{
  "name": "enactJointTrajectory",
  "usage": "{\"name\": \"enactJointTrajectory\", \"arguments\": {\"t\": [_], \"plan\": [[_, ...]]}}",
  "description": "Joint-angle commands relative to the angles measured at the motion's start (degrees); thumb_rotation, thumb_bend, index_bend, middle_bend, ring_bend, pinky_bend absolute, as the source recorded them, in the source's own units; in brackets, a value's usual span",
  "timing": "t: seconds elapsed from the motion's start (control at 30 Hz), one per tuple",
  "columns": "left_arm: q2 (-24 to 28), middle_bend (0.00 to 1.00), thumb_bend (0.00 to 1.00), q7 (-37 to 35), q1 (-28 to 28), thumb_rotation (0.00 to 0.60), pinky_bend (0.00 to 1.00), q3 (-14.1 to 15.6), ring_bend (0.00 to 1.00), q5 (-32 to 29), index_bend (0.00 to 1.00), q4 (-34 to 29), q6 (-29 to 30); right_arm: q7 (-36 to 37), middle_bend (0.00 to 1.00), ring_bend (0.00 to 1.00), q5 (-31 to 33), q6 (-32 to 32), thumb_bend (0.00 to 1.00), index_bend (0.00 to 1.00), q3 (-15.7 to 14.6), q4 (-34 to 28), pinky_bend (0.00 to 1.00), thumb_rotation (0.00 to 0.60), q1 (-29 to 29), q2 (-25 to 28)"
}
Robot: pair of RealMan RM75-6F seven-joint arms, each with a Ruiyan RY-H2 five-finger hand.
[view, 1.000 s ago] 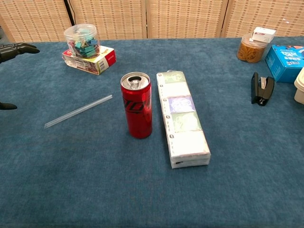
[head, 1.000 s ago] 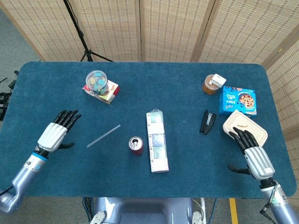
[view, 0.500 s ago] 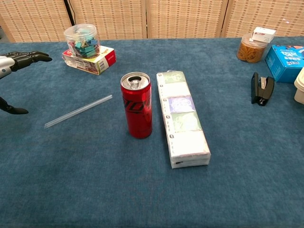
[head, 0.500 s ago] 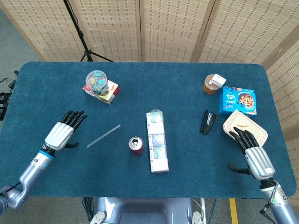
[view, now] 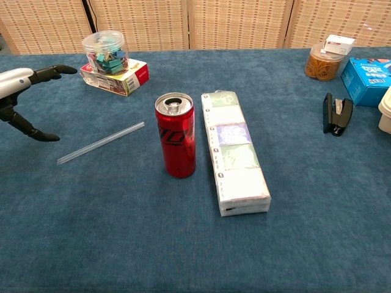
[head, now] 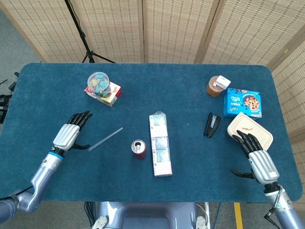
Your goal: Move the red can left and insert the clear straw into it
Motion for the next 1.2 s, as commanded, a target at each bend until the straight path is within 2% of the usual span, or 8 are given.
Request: {"name": "enactJointTrajectory", "arguments": {"t": [0.03, 0.13, 0.23, 0.37, 0.43, 0.73, 1.2], "plan": [[2.38, 0.00, 0.09, 8.85, -1.74, 0.600, 0.00, -3.28, 0.00, -9.53, 0.04, -8.26, -6.79, 0.08, 0.00, 0.00, -0.11, -0.10, 0.07, 0.00, 0.00, 0.00, 0.00, 0.600, 0.00, 0.00], [3.45, 0.00, 0.09, 15.92, -3.25, 0.600, 0.00, -4.93, 0.00, -17.80, 0.12, -12.99, -10.49, 0.05, 0.00, 0.00, -0.26, -0.20, 0.07, 0.00, 0.01, 0.01, 0.00, 0.600, -0.01, -0.06], [3.98, 0.00, 0.09, 23.35, -5.27, 0.600, 0.00, -6.18, 0.00, -26.31, 0.15, -16.56, -11.95, -0.01, 0.00, 0.00, -0.41, -0.19, 0.07, 0.00, 0.05, 0.02, 0.00, 0.600, -0.04, -0.09], [3.36, 0.00, 0.09, 32.86, -8.51, 0.600, 0.00, -6.94, 0.00, -35.45, 0.16, -19.93, -10.22, -0.04, 0.00, 0.00, -0.53, -0.13, 0.07, 0.00, 0.13, -0.02, 0.00, 0.600, -0.13, -0.06], [2.73, 0.00, 0.09, 35.66, -9.66, 0.600, 0.00, -7.05, 0.00, -37.98, 0.16, -20.66, -9.08, -0.01, 0.00, 0.00, -0.51, -0.18, 0.07, 0.00, 0.17, -0.01, 0.00, 0.600, -0.14, -0.04], [-2.40, 0.00, 0.09, 41.62, -13.37, 0.600, 0.00, -6.72, 0.00, -45.07, 0.16, -19.16, -6.42, 0.94, 0.00, 0.00, -0.26, -0.25, 0.07, 0.00, 0.46, 0.26, 0.00, 0.600, -0.24, 0.20], [-4.66, 0.00, 0.09, 40.83, -13.19, 0.600, 0.00, -5.38, 0.00, -46.15, 0.16, -16.14, -5.96, 1.93, 0.00, 0.00, -0.13, 0.14, 0.07, 0.00, 0.92, 0.26, 0.00, 0.600, -0.49, 0.52]]}}
